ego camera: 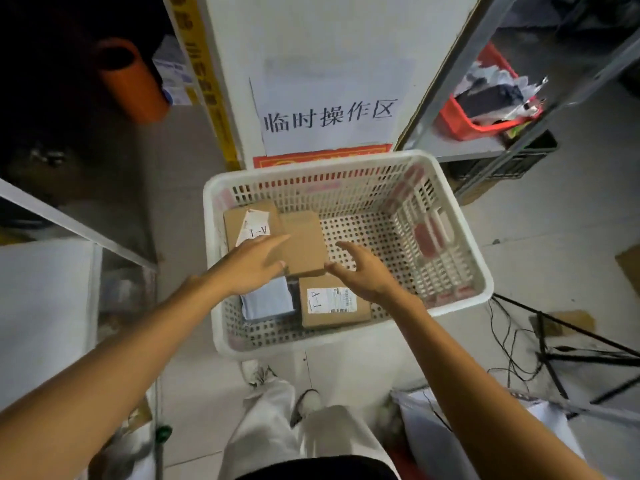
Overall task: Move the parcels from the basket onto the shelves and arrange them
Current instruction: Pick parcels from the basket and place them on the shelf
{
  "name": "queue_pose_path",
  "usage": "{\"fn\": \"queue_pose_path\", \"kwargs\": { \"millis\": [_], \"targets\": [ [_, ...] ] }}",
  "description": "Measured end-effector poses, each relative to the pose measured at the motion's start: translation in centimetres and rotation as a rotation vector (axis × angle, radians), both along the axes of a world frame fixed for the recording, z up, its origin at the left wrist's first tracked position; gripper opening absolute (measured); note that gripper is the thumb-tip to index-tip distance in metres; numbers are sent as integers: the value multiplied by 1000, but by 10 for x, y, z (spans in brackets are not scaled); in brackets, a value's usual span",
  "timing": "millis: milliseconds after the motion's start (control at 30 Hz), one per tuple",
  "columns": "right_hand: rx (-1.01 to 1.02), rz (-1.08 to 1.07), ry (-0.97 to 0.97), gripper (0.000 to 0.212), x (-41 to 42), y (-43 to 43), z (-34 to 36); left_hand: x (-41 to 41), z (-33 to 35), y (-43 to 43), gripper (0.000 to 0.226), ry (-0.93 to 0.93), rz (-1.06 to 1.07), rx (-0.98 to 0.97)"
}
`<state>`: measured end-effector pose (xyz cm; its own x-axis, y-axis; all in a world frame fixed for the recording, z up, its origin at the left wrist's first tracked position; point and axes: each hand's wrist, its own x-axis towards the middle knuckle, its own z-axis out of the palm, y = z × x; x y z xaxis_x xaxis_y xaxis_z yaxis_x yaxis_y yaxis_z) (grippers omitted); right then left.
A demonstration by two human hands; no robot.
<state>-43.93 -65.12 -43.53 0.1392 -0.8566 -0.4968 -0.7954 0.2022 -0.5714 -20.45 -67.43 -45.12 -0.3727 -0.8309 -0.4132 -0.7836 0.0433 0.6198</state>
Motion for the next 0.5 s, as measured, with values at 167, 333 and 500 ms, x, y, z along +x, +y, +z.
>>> {"fn": "queue_pose_path", "kwargs": {
  "millis": [167, 333, 500],
  "targets": [
    [110, 25, -29, 66, 13, -43, -42, 19, -44, -13, 57, 50, 157, 81],
    [230, 49, -177, 61, 49, -98, -113, 34, -99, -28, 61, -28, 357, 52],
    [284, -33, -271, 55, 82, -141, -183, 19, -152, -50, 70, -181, 505, -3]
  ]
}}
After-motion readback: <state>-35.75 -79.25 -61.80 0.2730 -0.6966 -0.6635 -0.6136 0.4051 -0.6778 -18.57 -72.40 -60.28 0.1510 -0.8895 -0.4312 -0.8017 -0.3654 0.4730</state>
